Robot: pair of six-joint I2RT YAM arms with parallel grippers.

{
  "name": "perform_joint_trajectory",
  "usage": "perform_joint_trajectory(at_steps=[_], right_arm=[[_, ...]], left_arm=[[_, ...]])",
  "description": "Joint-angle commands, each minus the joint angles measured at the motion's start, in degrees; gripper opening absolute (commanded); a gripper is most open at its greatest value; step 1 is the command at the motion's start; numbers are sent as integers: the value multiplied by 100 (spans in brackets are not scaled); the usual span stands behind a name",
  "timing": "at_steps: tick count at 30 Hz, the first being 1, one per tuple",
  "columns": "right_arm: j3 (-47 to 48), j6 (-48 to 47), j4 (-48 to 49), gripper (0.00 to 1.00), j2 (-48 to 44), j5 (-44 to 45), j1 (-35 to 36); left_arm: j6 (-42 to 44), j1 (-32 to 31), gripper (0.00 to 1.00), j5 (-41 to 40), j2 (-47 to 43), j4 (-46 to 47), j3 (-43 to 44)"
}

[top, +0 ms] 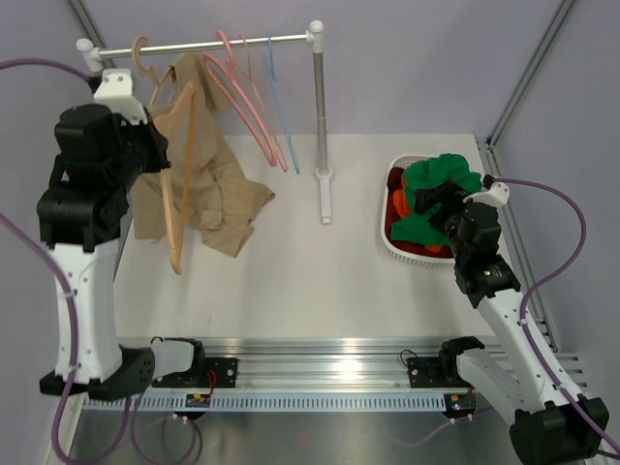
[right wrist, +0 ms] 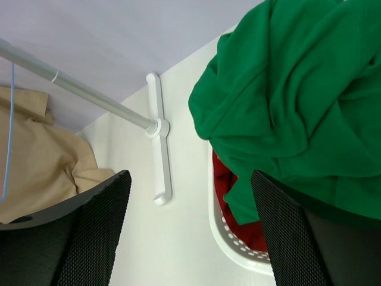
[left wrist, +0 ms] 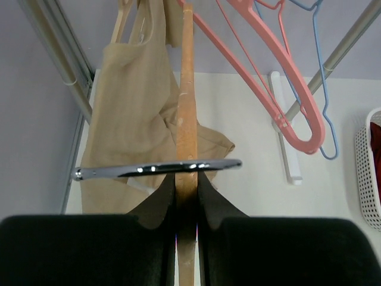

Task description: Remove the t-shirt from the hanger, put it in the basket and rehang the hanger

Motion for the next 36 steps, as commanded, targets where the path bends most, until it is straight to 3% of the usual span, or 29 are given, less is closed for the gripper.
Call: perform_joint_trajectory(at_steps=[1,3,10,16,36], right_arm=[[-115,-7,-21,90,-248,-371,59],[-159,-42,-21,90,-344,-414,173],[-396,-165,-21,91,-503,-783,473],[-616,-218,14,91,-652,-1056,622],[-563,-350,331,92,-230,-1452,1009]], left_arm=[[236,279,0,390,803,117,780],[209,395,0,796,1329,117,1081],[174,510,0,498,2464,345,2022],[33,852,0,770,2922,926,2444],[165,888,0,1912,4241,1856,3148]])
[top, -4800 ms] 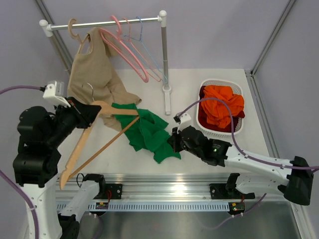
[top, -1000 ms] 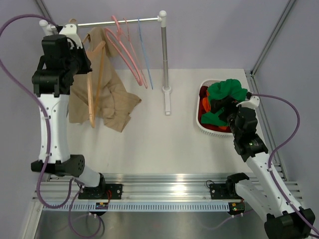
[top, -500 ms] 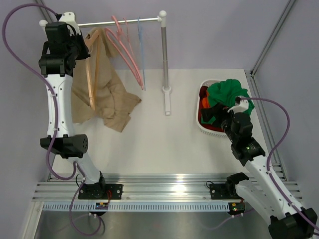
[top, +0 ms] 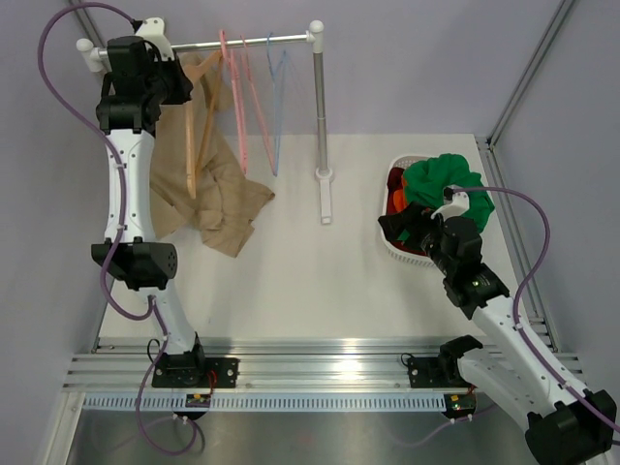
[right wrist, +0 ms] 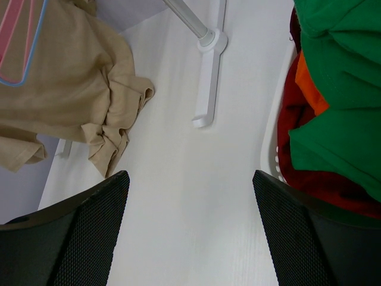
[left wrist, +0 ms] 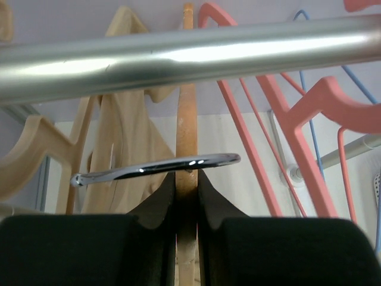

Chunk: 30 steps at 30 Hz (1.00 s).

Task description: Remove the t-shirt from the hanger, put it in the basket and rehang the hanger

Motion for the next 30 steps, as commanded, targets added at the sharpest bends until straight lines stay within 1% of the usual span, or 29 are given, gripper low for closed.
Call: perform_joint_trajectory(at_steps=[1,5,11,13,15,17,20,24,28,29,30], right_arm=[[49,-162,276,92,-3,-173,87],[49,-188,302,92,41,-156,87],[22,-180,302,92,58,-191,87],[22,-171,294,92,76,-217,95],[13,-153,513,92,85,-217,113],[13,-153,513,92,76,-217,148],[5,-153,513,92,32,-217,148],[5,-153,470,92,-12,-208,166],[22,-153,461,92,-82,-182,166],[22,-153,443,92,-100,-191,166],[22,-162,443,92,-117,-199,166]], left_arm=[[-29,24,0,472,104,775,300],[-91,42,0,586,384,961,317],[-144,103,0,771,473,969,-209],[-170,86,0,806,386,987,-428],[-144,42,0,798,254,1135,-675],[-126,33,0,710,17,1311,-1069],[-144,33,0,727,-273,1400,-1352],[-126,33,0,719,-634,1733,-1957],[-144,33,0,736,-696,1725,-2064],[-161,33,1,762,-722,1734,-2108],[-196,33,6,780,-748,1725,-2143]])
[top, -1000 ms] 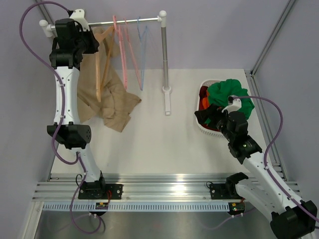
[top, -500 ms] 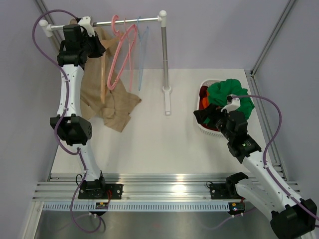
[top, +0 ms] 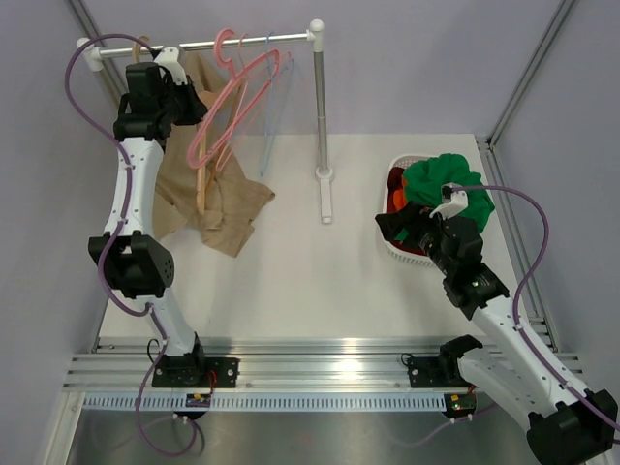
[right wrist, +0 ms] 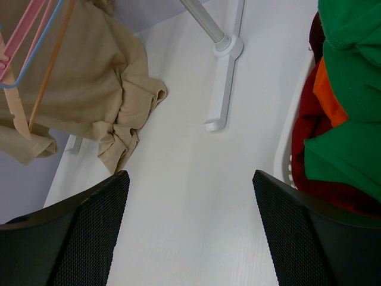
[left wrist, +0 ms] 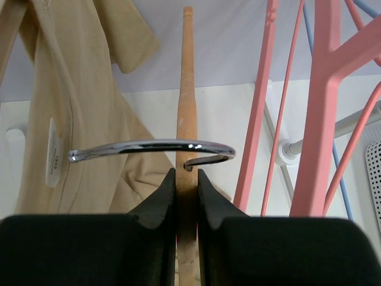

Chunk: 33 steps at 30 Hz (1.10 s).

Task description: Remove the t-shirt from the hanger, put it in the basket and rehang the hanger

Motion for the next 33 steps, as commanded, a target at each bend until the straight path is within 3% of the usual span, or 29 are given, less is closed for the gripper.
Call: perform_joint_trajectory(at_steps=[1,2,3,5,8,10,13,14,17,18,22,27,33], right_arm=[[31,-77,181,93,-133,-60,85],[31,-85,163,93,-150,-68,94],[31,-85,154,93,-141,-77,85],[40,-86,146,93,-185,-86,85],[40,-77,146,93,-238,-86,102],[31,-77,137,93,-256,-77,94],[31,-77,146,94,-308,-86,103],[22,-77,146,94,-335,-86,103],[31,-42,198,93,-239,-208,111],[57,-42,190,93,-212,-244,129],[128,-94,146,92,-237,-209,234],[128,-59,154,91,-300,-253,252],[136,-77,172,91,-273,-183,375]], left_arm=[[-111,-17,13,138,-394,501,-156],[-129,-17,21,103,-429,501,-192],[-146,-26,38,102,-517,501,-219],[-155,-35,44,102,-649,501,-271],[-120,-87,42,102,-939,510,-315],[-76,-87,26,85,-1062,492,-333],[3,-88,12,-160,-1168,501,-421],[-6,-87,11,-214,-1194,501,-473],[-260,-131,6,-327,-1578,527,-1078],[-348,-236,5,-537,-1790,597,-1863],[-980,-246,6,-1633,-3038,1019,-3977],[-1743,-219,13,-1770,-4636,1213,-5788],[-2860,-219,17,-1287,-4465,1853,-7021]])
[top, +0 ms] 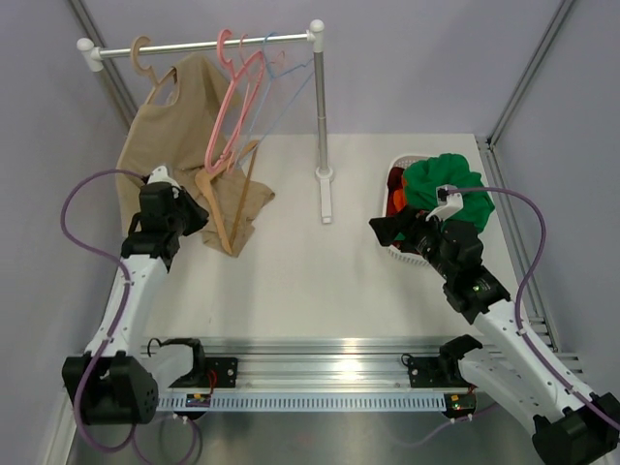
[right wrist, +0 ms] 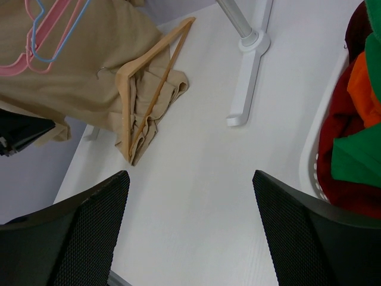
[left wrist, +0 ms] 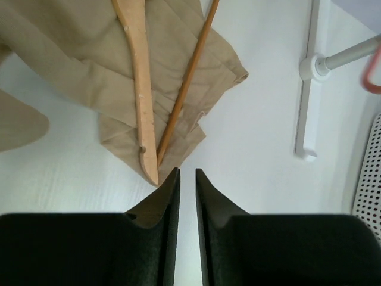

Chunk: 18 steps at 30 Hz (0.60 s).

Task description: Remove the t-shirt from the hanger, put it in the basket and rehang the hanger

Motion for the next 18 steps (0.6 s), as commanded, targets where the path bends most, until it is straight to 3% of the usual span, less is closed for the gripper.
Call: perform_joint_trajectory(at_steps=[1,6,11,18], right_arm=[[128,-81,157,91,-98,-34,106],[75,-81,148,91,-248,10,168],[128,-222,-212,91,-397,-8,185],[172,-310,-309,91,-415,-78,176]], left_arm=[[-856,15,17,180,605,908,-264],[-1303,-3,20,-161,1574,1602,26],[-1217,84,22,-348,2723,2911,105],[-1173,199,28,-127,3797,3282,747]])
